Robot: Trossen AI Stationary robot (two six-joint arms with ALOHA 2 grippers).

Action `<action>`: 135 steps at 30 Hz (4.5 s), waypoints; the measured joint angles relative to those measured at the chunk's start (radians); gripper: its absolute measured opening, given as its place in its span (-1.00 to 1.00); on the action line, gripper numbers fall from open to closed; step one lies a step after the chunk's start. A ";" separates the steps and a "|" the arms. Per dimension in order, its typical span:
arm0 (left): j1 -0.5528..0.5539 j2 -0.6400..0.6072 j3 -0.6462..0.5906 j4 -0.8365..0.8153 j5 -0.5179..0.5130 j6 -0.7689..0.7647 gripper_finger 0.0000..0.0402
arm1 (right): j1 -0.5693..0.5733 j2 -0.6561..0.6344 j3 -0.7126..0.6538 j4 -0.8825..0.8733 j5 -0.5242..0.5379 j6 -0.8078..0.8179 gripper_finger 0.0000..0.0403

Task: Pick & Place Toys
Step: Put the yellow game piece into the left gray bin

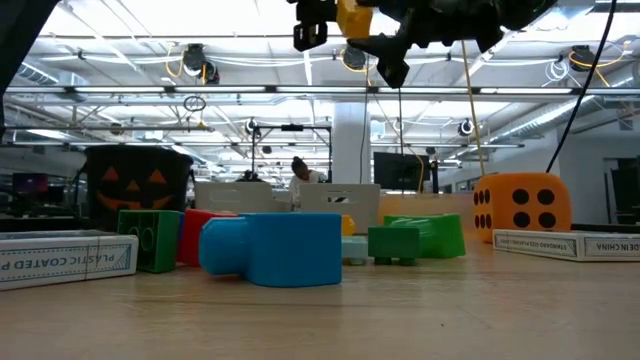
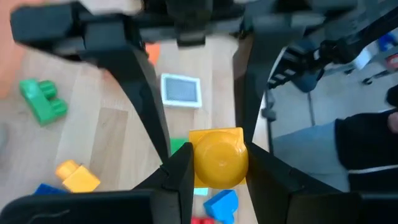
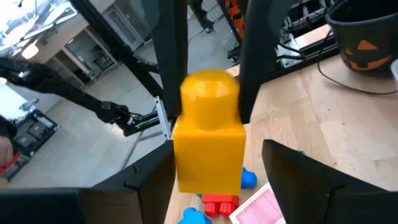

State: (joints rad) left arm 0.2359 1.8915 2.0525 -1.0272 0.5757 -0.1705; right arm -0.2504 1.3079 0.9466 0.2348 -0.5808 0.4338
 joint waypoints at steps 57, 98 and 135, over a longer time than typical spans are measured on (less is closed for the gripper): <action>0.500 -0.023 -0.343 -0.043 -0.607 -0.226 -0.43 | -0.152 -0.073 0.000 -0.210 0.088 0.043 0.25; 0.495 -0.023 -0.672 0.367 -0.682 -0.417 -0.43 | -0.151 -0.073 0.000 -0.210 0.139 0.078 0.25; 0.495 -0.011 -0.745 0.504 -0.727 -0.434 -0.39 | -0.151 -0.073 0.000 -0.210 0.140 0.104 0.25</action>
State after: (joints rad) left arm 0.7307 1.8801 1.3071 -0.5228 -0.1511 -0.6048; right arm -0.4011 1.2351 0.9466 0.0250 -0.4412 0.5381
